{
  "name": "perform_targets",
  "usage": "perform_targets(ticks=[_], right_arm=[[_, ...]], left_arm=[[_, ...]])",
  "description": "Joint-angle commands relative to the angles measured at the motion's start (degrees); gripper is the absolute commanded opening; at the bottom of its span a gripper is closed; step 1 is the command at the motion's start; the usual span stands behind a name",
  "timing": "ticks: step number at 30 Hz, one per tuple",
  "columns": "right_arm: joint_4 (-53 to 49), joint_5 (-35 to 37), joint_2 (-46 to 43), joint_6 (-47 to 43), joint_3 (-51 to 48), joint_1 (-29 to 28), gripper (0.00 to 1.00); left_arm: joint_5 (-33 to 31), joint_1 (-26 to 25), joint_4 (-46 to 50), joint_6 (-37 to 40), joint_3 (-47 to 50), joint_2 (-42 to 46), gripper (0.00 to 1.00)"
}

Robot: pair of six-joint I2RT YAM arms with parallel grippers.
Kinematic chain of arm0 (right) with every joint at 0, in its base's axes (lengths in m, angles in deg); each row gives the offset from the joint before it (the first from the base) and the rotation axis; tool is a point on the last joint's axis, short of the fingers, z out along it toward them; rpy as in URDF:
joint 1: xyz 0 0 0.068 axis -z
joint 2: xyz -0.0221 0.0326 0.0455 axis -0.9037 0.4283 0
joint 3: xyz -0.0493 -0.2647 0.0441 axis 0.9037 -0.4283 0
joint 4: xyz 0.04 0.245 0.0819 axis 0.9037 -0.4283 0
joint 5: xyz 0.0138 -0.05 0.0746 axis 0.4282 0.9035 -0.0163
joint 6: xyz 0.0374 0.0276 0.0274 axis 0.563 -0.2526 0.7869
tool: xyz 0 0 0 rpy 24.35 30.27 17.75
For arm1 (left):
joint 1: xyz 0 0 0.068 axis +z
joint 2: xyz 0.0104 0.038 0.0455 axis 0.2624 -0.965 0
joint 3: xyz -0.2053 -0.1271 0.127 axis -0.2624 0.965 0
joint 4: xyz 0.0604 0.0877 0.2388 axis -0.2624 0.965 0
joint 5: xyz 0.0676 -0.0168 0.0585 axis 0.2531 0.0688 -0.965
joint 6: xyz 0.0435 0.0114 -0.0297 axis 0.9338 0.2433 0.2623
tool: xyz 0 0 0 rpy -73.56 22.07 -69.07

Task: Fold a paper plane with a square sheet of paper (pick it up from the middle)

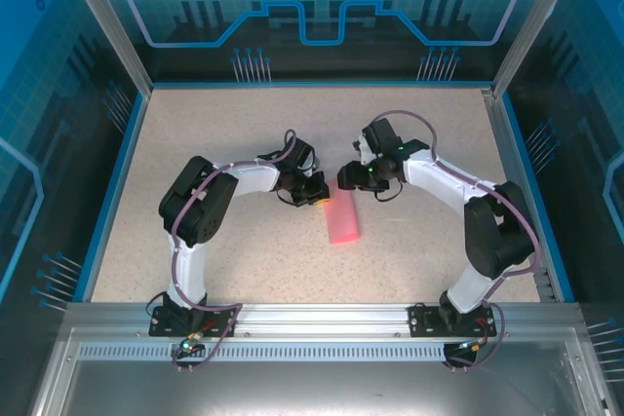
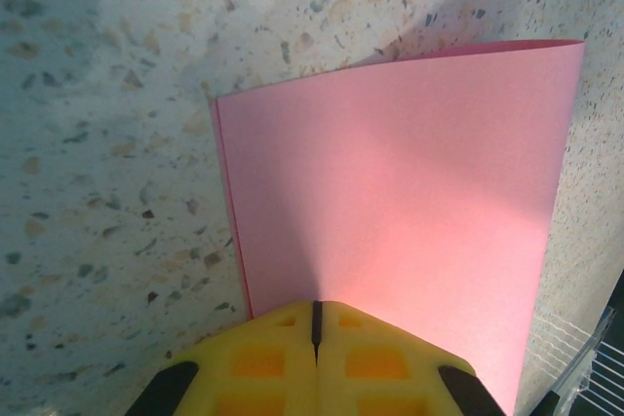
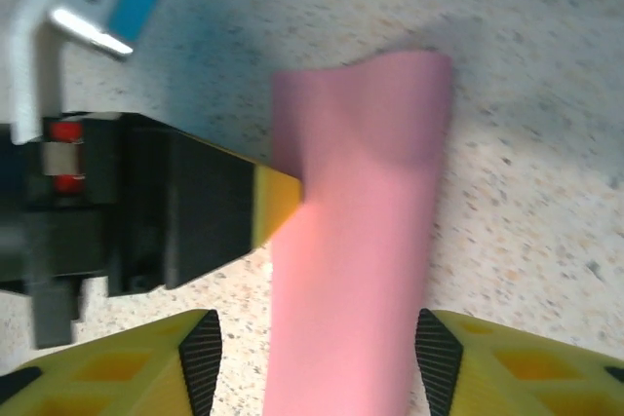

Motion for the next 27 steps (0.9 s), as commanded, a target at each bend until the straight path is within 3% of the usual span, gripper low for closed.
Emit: perform_targets(ticks=[1,4,11,27], right_arm=[[-0.7,-2.8,3.3,0.6,2.0,-2.4,0.48],[0.8,-4.3,6.4,1.8,2.5,-2.8,0.36],[2.3,-5.5,11.4,2.6,2.7,-2.3,0.24],[5.5,-5.1,13.6,1.2,-2.9,1.8,0.20]], left_arm=[[-2.0,-0.5,7.1,1.2,0.6,-3.5,0.05],[-2.3,-0.5,7.6,1.4,0.6,-3.6,0.05],[-3.3,-0.4,10.9,0.6,-0.6,-4.8,0.05],[-4.7,-0.5,14.1,0.6,-1.3,-6.1,0.05]])
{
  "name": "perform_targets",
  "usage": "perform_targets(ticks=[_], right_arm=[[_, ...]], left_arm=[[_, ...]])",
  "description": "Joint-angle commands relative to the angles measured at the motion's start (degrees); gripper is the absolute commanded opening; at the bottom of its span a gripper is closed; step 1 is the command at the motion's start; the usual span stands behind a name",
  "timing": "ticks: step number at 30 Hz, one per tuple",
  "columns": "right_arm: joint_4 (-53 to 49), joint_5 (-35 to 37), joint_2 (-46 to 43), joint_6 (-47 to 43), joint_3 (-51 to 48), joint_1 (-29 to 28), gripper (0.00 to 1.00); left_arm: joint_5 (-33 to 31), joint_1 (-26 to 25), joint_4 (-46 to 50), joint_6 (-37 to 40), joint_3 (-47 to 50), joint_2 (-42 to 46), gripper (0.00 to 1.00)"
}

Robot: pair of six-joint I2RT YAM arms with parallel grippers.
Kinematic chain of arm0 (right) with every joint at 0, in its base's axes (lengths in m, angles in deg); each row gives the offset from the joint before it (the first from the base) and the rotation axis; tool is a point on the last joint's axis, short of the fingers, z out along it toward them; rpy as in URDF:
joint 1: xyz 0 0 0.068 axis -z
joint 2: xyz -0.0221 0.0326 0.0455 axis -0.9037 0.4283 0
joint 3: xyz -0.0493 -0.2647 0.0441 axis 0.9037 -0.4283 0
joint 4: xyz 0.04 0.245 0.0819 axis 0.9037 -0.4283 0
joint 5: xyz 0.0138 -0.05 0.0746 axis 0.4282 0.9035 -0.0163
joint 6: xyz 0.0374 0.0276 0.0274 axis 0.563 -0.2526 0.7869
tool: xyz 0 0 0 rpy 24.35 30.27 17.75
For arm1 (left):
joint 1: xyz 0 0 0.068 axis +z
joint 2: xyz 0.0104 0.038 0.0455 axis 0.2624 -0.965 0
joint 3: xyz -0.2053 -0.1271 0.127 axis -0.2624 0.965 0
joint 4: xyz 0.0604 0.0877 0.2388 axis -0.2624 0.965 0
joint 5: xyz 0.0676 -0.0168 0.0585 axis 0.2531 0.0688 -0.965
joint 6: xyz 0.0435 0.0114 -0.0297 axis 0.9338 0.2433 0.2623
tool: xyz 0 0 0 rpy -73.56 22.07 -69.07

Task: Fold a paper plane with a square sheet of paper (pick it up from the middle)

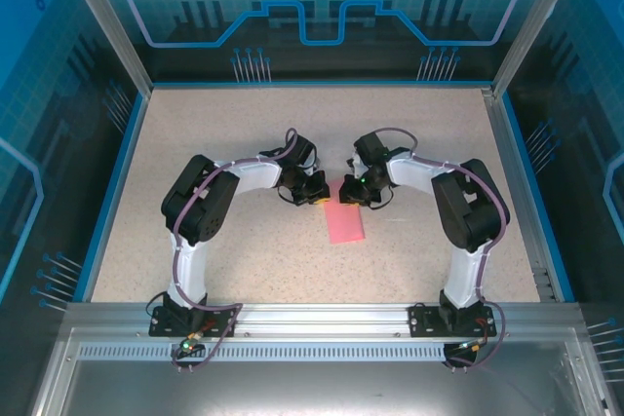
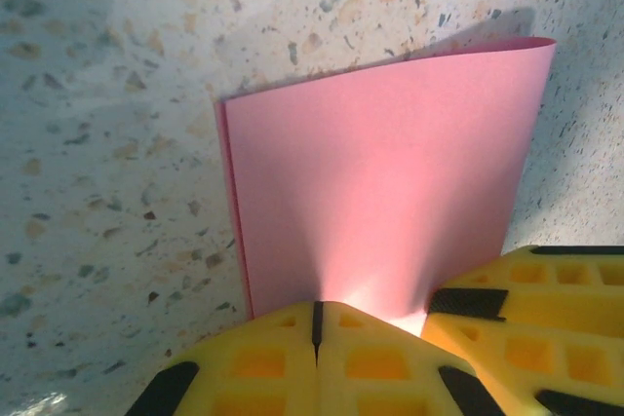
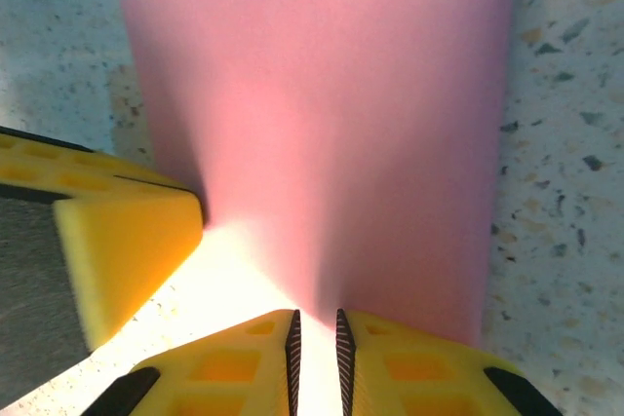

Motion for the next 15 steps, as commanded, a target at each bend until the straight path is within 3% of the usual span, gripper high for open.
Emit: perform_targets(ticks=[1,15], right_arm=[[0.8,-0.3,1.0,-0.9,-1.4,1.0,0.20],[8.5,-3.5,-4.6,-2.4,-13.3,8.3,0.20]], left_arm=[[-4.7,-0.4,9.6,0.4,1.7,-4.9,0.05],[-5.5,-0.5,9.7,0.4,2.4,-5.9,0.04]])
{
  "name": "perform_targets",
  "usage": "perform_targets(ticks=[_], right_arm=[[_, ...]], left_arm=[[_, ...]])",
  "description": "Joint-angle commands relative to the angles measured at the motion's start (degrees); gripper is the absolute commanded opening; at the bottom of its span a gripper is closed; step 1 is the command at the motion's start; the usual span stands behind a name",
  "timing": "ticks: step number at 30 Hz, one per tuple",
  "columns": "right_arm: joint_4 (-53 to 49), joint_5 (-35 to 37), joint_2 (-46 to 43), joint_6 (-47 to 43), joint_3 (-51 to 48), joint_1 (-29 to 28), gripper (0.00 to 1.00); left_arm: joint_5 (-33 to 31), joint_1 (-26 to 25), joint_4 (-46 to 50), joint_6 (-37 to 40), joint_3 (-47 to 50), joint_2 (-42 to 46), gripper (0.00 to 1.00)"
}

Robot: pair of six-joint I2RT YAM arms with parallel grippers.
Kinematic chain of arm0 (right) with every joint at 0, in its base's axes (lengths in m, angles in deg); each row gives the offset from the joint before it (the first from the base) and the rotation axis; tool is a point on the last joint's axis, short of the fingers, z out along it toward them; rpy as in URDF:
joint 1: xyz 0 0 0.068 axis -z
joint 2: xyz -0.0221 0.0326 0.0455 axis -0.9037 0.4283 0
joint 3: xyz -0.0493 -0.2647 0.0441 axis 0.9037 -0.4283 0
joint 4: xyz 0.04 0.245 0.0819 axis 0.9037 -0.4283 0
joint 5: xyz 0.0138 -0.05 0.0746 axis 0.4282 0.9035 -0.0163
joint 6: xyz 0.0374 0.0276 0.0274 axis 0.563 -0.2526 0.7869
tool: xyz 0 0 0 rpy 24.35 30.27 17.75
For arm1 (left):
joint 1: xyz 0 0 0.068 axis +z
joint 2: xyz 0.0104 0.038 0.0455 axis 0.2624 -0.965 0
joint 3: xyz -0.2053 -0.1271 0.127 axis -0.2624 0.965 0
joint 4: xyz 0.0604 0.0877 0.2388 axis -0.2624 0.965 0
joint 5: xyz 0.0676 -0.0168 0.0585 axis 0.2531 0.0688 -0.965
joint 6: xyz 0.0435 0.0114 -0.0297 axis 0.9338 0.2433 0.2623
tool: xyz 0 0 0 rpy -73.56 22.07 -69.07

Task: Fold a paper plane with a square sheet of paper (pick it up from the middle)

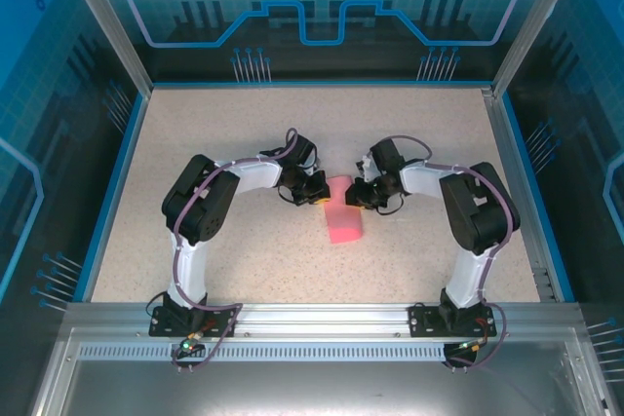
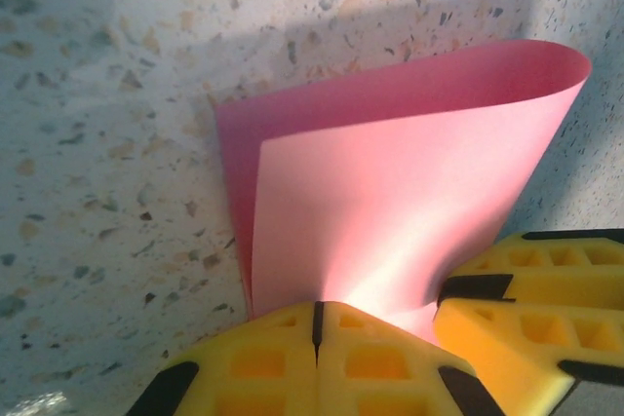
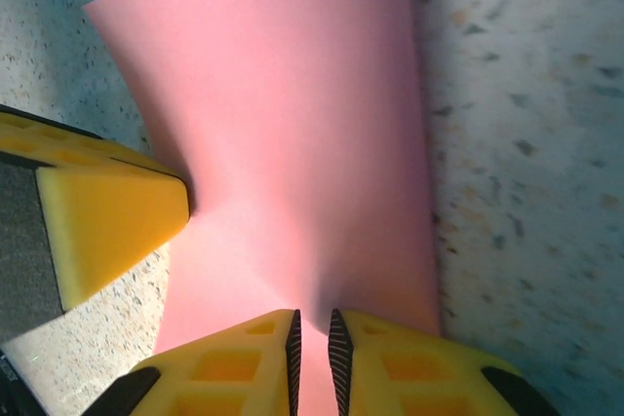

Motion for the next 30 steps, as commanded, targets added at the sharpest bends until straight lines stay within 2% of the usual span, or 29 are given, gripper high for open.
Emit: perform_targets(ticks=[1,4,8,15,22,30], right_arm=[[-3.1,4.2,-2.3,-1.0,-3.4,3.6,0.20],[-3.7,5.1,-5.9,-0.6,-2.6,3.3,0.20],[-3.7,6.5,-8.9,-0.5,1.0,-0.9,0.21],[0.0,3.3,0.7,3.1,6.9,-4.1,0.20],[1.8,4.4,5.6,4.7,7.5,-2.7,0.18],[5.5,5.2,5.5,7.4,4.7,3.4,0.19]], left_arm=[[-5.4,-0.5,9.2,0.4,2.7,-5.7,0.04],[-5.1,-0.4,8.9,0.5,2.6,-5.6,0.04],[-4.8,-0.4,8.6,0.8,2.6,-5.5,0.04],[-4.8,-0.4,8.9,0.8,2.4,-5.4,0.04],[-5.1,-0.4,9.5,0.8,2.7,-5.4,0.04],[-5.4,-0.4,9.0,0.6,3.9,-5.3,0.04]])
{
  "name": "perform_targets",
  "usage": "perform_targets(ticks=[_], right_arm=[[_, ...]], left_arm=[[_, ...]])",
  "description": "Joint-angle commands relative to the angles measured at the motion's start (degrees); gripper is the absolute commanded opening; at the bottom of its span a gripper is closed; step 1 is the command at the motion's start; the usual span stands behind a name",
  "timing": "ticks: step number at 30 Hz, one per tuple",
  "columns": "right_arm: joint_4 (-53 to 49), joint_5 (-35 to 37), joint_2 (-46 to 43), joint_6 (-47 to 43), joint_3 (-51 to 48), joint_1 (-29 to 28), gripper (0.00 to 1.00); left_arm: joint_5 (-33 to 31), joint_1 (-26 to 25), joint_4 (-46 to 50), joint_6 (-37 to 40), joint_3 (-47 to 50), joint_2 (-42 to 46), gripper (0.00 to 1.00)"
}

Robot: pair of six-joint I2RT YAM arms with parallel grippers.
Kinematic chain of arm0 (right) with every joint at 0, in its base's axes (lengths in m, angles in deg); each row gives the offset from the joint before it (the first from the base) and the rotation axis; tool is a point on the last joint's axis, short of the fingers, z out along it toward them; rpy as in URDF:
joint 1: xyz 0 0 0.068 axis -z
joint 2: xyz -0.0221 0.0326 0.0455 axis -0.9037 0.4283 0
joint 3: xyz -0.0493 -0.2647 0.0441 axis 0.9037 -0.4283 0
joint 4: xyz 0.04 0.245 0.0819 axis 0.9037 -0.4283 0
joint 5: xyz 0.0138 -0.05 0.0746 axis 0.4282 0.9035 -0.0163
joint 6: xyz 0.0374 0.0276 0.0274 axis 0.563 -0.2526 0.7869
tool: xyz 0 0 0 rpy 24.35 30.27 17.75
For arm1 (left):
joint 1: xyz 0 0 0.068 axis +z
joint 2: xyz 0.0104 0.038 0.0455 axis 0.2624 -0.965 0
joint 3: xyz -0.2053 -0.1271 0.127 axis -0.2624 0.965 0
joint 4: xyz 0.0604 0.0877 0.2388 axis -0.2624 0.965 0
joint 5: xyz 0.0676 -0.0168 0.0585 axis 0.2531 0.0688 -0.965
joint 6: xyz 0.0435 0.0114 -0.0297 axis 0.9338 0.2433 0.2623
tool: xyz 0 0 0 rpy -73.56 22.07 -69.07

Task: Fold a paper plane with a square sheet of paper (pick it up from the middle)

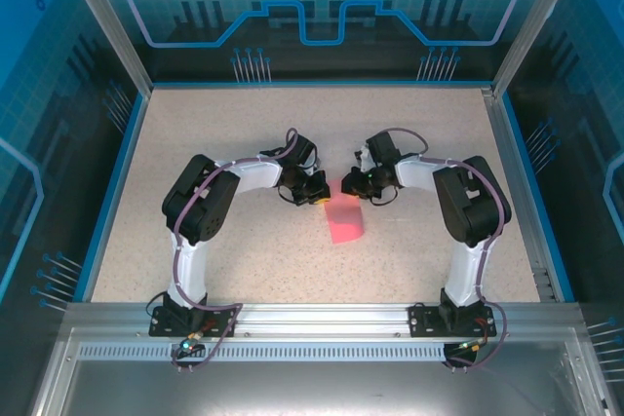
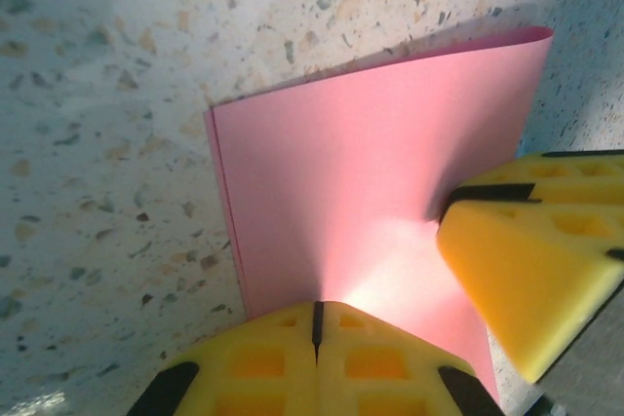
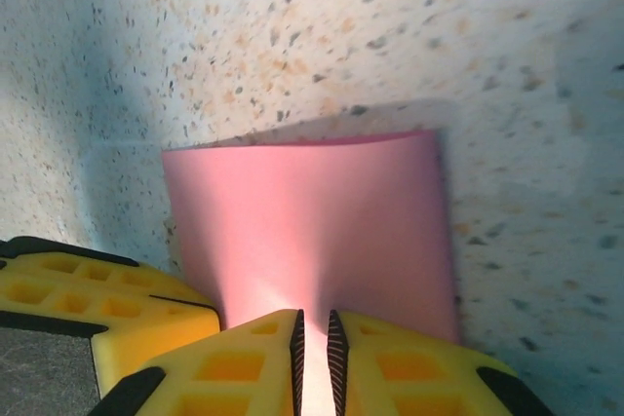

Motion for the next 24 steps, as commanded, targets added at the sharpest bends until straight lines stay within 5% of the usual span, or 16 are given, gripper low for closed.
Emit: perform_targets(ticks=[1,10,24], right_arm=[[0.9,3.9,0.6,1.7,-0.6,3.6,0.19],[2.4,6.1,-5.0,2.4,1.4,-0.6,0.19],[2.7,5.2,4.7,3.8,5.9,-1.5,0.20]], left_arm=[[-5.5,-0.5,8.9,0.6,4.0,-5.3,0.03],[-5.2,-0.5,8.7,0.7,3.7,-5.3,0.03],[-5.3,-0.5,9.0,0.5,3.8,-5.4,0.03]])
